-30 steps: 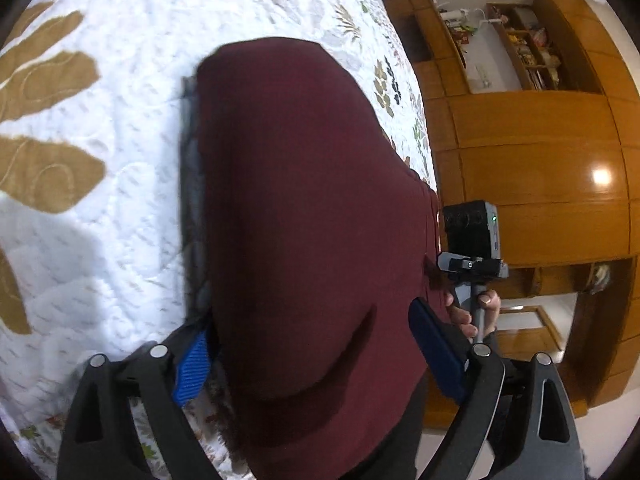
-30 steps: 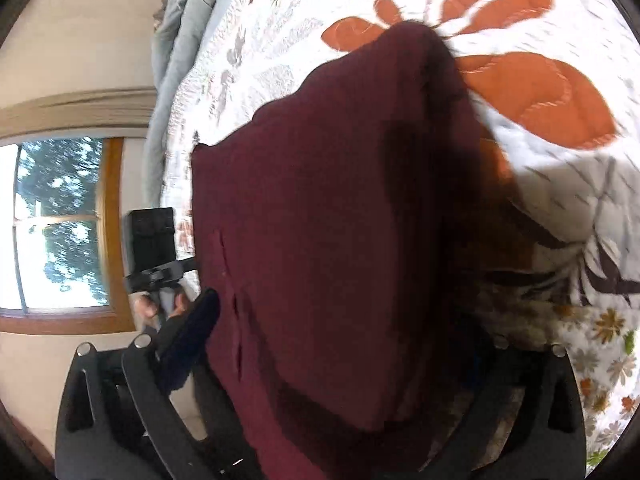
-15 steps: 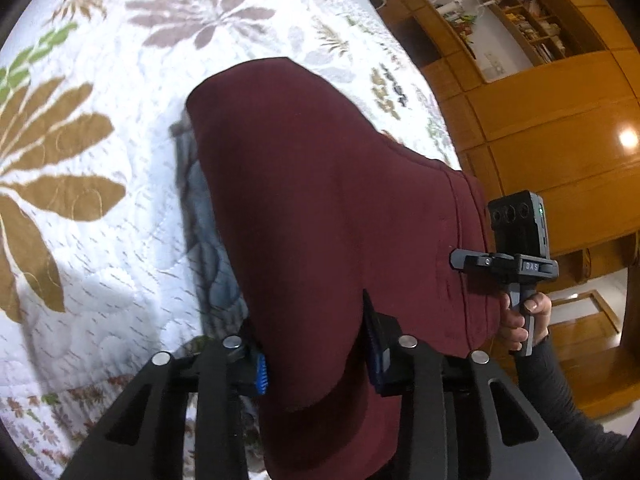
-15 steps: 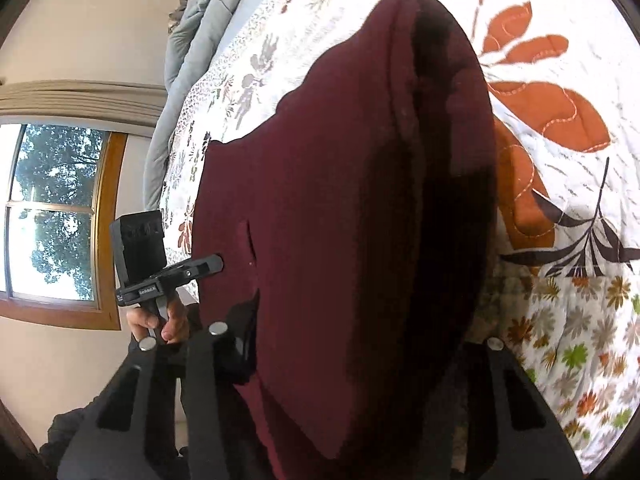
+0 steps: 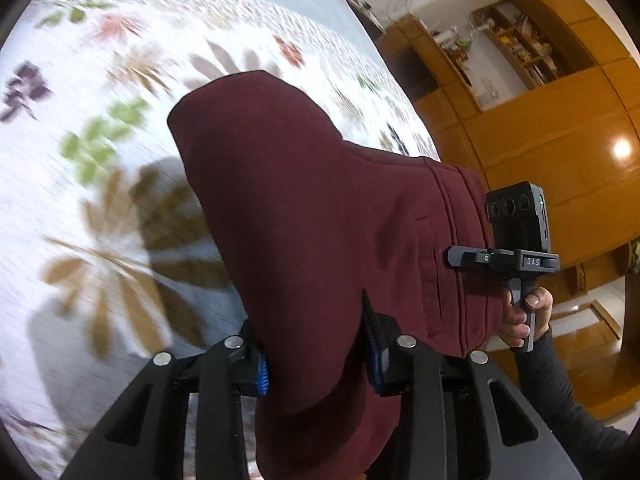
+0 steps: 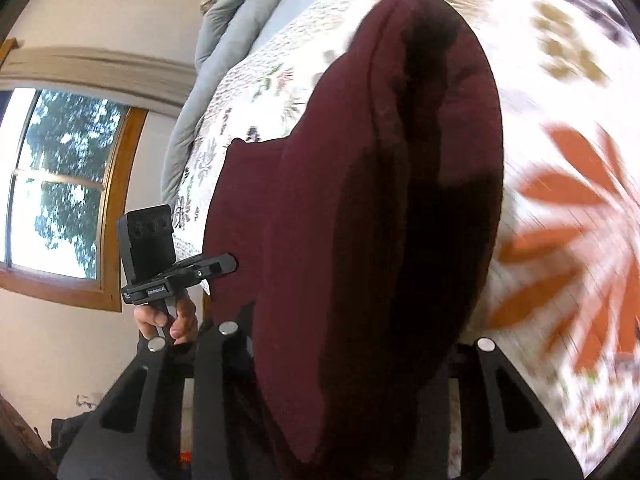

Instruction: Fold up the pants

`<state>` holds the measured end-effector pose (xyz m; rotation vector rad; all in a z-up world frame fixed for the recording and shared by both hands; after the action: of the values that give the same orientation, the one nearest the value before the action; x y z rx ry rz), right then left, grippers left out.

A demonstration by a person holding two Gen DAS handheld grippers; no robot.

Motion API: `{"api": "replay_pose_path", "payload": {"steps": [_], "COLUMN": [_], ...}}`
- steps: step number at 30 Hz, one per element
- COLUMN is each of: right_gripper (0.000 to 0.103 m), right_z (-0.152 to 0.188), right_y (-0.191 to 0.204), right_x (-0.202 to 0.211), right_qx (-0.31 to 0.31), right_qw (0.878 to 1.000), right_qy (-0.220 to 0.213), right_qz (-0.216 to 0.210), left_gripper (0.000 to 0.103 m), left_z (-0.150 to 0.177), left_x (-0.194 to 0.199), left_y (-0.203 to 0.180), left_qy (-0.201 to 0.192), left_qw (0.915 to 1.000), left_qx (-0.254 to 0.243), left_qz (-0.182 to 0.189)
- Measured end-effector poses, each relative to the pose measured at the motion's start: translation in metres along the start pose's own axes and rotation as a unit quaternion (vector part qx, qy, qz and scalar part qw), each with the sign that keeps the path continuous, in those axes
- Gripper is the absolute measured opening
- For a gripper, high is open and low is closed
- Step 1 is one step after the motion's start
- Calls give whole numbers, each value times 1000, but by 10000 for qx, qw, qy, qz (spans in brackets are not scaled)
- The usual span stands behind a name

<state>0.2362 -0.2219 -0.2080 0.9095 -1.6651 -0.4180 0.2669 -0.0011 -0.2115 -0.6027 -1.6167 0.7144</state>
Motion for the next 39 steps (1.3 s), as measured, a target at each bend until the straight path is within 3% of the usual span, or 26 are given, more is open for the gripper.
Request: {"api": "replay_pose_path", "payload": {"steps": [10,15,18,21,23,27,30,33,36,39], "right_gripper": [40,40,40,44,58,65,73,73,73,73], "right_z": [-135,-175,-179,-175,-163,-162,-168,-199,-233,-251], "right_y": [31,28,16,-14,-41,-38,-38,-41,-11,11], "right_x": [-111,-151,-166,-167,-167,-169,-148,-100,-90,-118], "right_qx": [390,315,230,-27,-196,-222,-117,37,95,2], "right_qw": [9985,9981,9981,9983,9979,9982,9990,9952,9950,9967], "right_qy": [303,433,495,537,599,498,371,-295,-829,-800], "right_qz": [-229,-301,-299,-245,-133,-269,214,934,552,-125], "left_gripper": [35,35,35,37,41,54,58,58,59,63], "left_z": [-102,-135,-139,-135,-132,-122,-126,-141,-168,-194], "left_x": [70,81,73,64,60,70,92,123,141,132], "left_y": [89,130,153,169,172,183,180,166,142,139], "left_qy": [-504,-418,-316,-288,-320,-304,-546,-957,-1468,-1698], "left_qw": [9973,9958,9945,9936,9932,9907,9922,9915,9870,9815], "left_qx": [414,739,927,1044,1108,1324,1022,754,650,707], "left_qz": [-348,-342,-367,-325,-167,-88,-462,-450,90,533]}}
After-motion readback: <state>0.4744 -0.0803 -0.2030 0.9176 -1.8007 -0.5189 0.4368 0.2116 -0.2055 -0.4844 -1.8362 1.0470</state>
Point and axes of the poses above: each gripper's, at about its wrist camera, not at the fingertips, and x roughly against the way its jaws point, y to its left, z to its underside, the point moved 9 cm from there along -x, roughly the way its jaws point, and after that the axes turned 15 degrees about x, right-handed, at the moved point
